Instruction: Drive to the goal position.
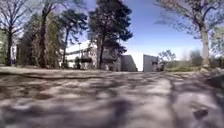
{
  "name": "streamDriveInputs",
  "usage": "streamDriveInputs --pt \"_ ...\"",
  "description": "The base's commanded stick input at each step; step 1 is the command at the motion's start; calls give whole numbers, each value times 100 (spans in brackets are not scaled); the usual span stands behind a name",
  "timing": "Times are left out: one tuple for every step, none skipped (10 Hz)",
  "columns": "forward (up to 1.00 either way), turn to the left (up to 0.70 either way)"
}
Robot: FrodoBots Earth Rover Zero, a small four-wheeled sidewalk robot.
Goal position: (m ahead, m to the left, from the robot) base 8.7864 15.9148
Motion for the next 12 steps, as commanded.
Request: streamDriveInputs --pt "100 40" --pt "100 6" --pt "100 0" --pt "100 0" --pt "100 0" --pt "100 0" --pt "100 0" --pt "100 0" --pt "100 0" --pt "100 0" --pt "100 0" --pt "100 28"
